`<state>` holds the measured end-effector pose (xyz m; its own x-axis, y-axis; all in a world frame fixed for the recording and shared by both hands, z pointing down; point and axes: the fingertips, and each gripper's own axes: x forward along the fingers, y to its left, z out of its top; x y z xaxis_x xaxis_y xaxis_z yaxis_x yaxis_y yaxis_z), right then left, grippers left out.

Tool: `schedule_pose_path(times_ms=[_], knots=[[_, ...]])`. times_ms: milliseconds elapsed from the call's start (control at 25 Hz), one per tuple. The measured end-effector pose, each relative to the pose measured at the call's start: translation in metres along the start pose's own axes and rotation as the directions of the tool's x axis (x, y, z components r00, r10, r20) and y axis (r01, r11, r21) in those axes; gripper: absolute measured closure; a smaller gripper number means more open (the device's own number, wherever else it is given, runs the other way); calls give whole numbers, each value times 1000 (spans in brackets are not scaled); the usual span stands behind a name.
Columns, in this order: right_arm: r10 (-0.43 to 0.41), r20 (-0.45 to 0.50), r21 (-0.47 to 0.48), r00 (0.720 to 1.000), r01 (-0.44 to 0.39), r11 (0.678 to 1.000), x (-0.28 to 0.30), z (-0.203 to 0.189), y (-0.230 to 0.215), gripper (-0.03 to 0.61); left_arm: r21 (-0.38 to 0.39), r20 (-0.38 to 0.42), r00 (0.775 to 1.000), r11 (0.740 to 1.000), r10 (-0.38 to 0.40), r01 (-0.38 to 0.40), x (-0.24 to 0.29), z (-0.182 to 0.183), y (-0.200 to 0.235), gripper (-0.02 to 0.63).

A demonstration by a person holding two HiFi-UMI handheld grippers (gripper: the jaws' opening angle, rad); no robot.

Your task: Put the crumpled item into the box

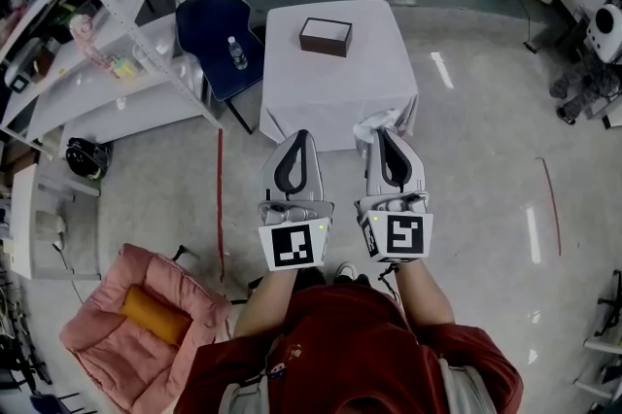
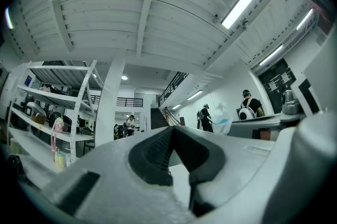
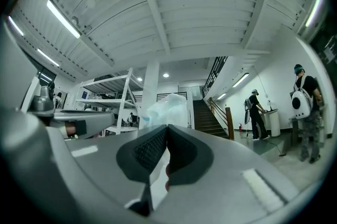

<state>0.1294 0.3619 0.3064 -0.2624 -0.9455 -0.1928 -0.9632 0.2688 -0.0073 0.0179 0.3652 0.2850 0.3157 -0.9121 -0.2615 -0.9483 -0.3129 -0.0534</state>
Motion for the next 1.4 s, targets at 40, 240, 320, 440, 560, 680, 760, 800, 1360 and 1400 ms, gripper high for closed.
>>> schedule_pose_path(times_ms=[40, 240, 320, 440, 560, 680, 760, 800, 1360, 1400], knots=[[-2, -5, 9, 1000, 2, 1000, -1, -2, -4, 572, -4, -3, 1000, 1000, 2, -2, 0, -1, -3, 611], [-19, -1, 28, 1000, 19, 999, 2, -9, -17, 572, -1, -10, 1000, 1000, -6, 6, 9, -8, -7, 611], [-18, 0, 16, 1000, 18, 1000, 8, -11, -19, 572, -6, -2, 1000, 1000, -8, 8, 16, -9, -5, 611], [-22, -8, 13, 1000, 22, 1000, 26, -16, -18, 574, -13, 2, 1000, 1000, -17, 17, 29, -14, 4, 611], [-16, -8, -10, 1000, 16, 1000, 52, -19, -11, 572, -23, 2, 1000, 1000, -21, 21, 47, -21, 23, 611], [-8, -10, -27, 1000, 8, 1000, 82, -24, -3, 574, -31, 9, 1000, 999, -20, 21, 68, -27, 44, 611], [-11, -15, -24, 1000, 11, 1000, 103, -28, -1, 572, -30, 10, 1000, 999, -28, 28, 83, -30, 58, 611], [-12, -16, -24, 1000, 11, 1000, 115, -29, 0, 572, -30, 10, 999, 999, -31, 31, 91, -32, 65, 611], [-54, -60, -62, 997, 50, 997, 257, -55, 28, 572, -81, 1, 998, 994, -67, 67, 193, -59, 173, 611], [-58, -61, -62, 996, 55, 997, 265, -57, 30, 572, -84, 0, 997, 994, -71, 71, 200, -61, 179, 611]])
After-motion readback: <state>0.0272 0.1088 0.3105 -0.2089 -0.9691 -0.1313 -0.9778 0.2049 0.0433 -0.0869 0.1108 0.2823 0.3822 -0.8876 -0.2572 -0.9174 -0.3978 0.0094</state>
